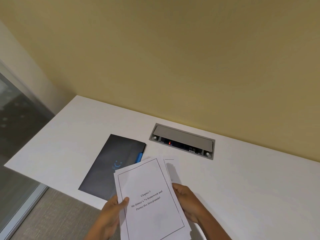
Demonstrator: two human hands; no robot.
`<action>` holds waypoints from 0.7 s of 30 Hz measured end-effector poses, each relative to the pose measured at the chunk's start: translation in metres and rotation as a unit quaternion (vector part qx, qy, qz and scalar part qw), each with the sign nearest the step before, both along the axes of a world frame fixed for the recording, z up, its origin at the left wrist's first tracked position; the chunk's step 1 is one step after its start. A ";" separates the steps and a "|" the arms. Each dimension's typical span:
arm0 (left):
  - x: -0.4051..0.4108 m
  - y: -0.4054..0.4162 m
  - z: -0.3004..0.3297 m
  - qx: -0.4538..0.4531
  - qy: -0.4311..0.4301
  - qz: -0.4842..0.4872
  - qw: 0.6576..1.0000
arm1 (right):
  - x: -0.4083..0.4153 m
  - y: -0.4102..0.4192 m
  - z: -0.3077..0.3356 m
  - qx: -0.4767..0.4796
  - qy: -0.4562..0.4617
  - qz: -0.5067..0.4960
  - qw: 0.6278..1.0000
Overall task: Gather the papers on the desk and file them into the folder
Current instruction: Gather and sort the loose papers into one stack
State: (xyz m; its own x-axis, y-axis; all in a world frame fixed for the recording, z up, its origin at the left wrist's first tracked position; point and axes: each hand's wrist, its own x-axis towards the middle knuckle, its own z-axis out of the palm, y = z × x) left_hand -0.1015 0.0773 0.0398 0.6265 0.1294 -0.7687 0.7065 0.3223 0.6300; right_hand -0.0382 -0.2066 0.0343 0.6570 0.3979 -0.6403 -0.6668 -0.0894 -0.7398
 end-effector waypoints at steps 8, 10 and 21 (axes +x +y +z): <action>-0.022 0.017 -0.030 0.086 -0.019 -0.014 0.996 | 0.022 0.011 -0.010 -0.128 -0.050 0.089 0.986; -0.030 0.021 -0.034 0.075 -0.014 0.004 0.997 | 0.037 0.008 -0.013 -0.259 -0.143 0.100 0.950; -0.060 0.032 -0.035 0.072 -0.011 0.080 0.994 | 0.103 0.003 -0.024 -0.459 -0.284 0.276 0.795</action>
